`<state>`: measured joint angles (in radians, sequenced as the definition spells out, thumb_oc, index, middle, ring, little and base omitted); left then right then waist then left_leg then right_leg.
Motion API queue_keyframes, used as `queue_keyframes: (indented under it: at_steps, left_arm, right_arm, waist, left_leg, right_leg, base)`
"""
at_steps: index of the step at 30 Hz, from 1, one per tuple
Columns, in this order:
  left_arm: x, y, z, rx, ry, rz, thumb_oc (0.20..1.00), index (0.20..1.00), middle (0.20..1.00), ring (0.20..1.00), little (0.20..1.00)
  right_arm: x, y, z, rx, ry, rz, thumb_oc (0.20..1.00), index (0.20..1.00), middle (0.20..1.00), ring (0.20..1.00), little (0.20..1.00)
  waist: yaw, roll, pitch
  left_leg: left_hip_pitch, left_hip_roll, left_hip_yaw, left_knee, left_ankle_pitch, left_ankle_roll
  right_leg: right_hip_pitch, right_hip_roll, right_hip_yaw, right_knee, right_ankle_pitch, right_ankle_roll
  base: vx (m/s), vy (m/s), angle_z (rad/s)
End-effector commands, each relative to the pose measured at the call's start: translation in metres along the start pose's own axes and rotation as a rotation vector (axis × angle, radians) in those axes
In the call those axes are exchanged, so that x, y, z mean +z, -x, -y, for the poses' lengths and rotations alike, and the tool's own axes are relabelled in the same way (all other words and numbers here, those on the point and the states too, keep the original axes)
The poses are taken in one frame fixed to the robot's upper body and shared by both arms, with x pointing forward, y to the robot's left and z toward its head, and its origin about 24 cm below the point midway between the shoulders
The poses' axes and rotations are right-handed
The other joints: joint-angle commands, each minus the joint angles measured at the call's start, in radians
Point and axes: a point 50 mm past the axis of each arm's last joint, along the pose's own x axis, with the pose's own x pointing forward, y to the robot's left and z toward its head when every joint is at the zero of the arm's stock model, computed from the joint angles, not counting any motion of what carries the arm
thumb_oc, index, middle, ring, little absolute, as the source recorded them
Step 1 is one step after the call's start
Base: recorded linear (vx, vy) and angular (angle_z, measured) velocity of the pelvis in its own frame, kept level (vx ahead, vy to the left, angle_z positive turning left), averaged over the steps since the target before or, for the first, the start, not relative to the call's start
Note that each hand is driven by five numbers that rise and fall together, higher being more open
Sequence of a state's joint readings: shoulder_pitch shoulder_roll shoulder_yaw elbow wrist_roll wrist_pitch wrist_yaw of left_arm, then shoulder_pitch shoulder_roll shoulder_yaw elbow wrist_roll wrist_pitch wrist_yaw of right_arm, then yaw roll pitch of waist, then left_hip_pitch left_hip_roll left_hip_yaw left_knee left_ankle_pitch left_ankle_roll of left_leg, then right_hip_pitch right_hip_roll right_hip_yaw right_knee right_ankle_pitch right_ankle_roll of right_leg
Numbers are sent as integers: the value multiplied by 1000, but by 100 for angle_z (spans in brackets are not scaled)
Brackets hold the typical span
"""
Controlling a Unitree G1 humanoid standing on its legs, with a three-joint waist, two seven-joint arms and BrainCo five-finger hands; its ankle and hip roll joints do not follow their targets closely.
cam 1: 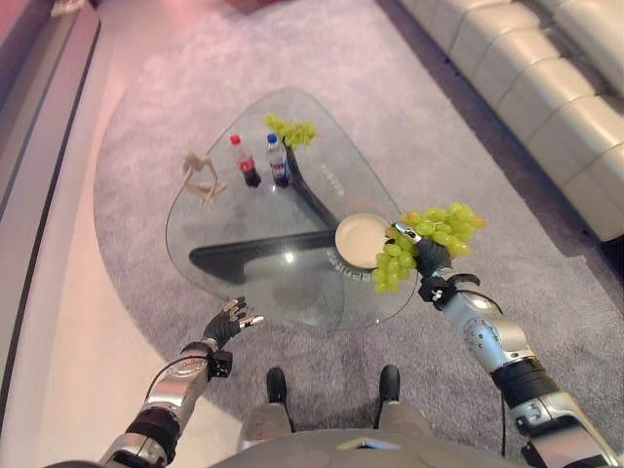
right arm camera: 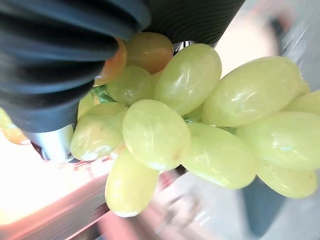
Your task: Pick up fruits into the plate
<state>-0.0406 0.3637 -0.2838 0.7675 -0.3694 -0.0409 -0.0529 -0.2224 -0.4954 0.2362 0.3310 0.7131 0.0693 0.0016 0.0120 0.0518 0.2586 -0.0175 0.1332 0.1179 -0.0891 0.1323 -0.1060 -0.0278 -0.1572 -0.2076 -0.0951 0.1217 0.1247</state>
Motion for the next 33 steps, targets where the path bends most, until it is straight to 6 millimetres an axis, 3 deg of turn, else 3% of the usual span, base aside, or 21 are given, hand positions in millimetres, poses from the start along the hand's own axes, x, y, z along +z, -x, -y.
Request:
queue_keyframes:
  at_steps: [1, 4, 6, 10, 14, 18, 20, 28, 33]
  left_arm:
    - [17, -6, -27, 114, -86, 43, 1000, 1000, 1000, 1000, 1000]
    - [9, -5, -32, 153, -76, 23, 1000, 1000, 1000, 1000, 1000]
    - [8, -5, -37, 204, -79, 31, 1000, 1000, 1000, 1000, 1000]
    - [12, -6, -42, 276, -55, 52, 1000, 1000, 1000, 1000, 1000]
    - [14, -3, -48, 331, -71, 71, 1000, 1000, 1000, 1000, 1000]
    - [12, 1, -53, 368, -106, 79, 1000, 1000, 1000, 1000, 1000]
    - [15, 1, -53, 372, -119, 95, 1000, 1000, 1000, 1000, 1000]
    - [20, 4, -48, 341, -91, 138, 1000, 1000, 1000, 1000, 1000]
    - [7, 11, -51, 331, -107, 98, 1000, 1000, 1000, 1000, 1000]
  right_arm:
    - [78, -21, 2, -51, 109, 309, 200, 200, 200, 200, 200]
    - [90, -24, 18, -113, 161, 313, 200, 200, 200, 200, 200]
    - [120, -27, 38, -200, 253, 338, 200, 200, 200, 200, 200]
    - [142, -27, 54, -282, 331, 352, 200, 200, 200, 200, 200]
    - [153, -25, 77, -399, 497, 265, 200, 200, 200, 200, 200]
    - [183, -18, 96, -542, 717, 241, 200, 200, 200, 200, 200]
    - [205, -15, 99, -628, 870, 237, 200, 200, 200, 200, 200]
    - [256, 5, 112, -899, 1216, 232, 200, 200, 200, 200, 200]
    - [266, 12, 116, -1037, 1311, 200, 200, 200, 200, 200, 200]
  waist:
    - [32, -44, 95]
    - [46, -35, 129]
    - [63, -24, 196]
    - [81, -24, 261]
    - [107, -34, 261]
    - [134, -26, 261]
    - [148, -15, 261]
    - [179, 33, 261]
    - [193, 54, 261]
  left_leg:
    - [-37, -78, -39, 29, -137, 40]
    - [-68, -82, -43, 36, -130, 38]
    - [-135, -92, -46, 73, -120, 35]
    - [-204, -107, -53, 124, -119, 37]
    - [-317, -128, -72, 165, -118, 49]
    - [-416, -150, -89, 225, -124, 60]
    - [-463, -165, -97, 259, -126, 66]
    - [-569, -188, -115, 321, -132, 85]
    - [-607, -199, -132, 383, -177, 91]
  right_leg:
    - [-4, 7, -36, 100, -145, -14]
    - [-35, 7, -49, 122, -148, -19]
    - [-97, 14, -54, 168, -154, -30]
    - [-158, 20, -58, 208, -156, -37]
    - [-278, 26, -74, 253, -155, -41]
    - [-376, 15, -95, 312, -162, -43]
    - [-422, 1, -104, 344, -164, -41]
    - [-527, -23, -114, 416, -174, -44]
    - [-570, -29, -91, 487, -222, -46]
  base:
    - [-90, -40, 3]
    - [-60, 6, 14]
    - [-140, 24, 13]
    - [-54, -21, 8]
    - [-20, -62, 14]
    - [1, -36, 11]
    - [27, 1, 14]
    - [45, 30, 11]
    - [113, -10, 12]
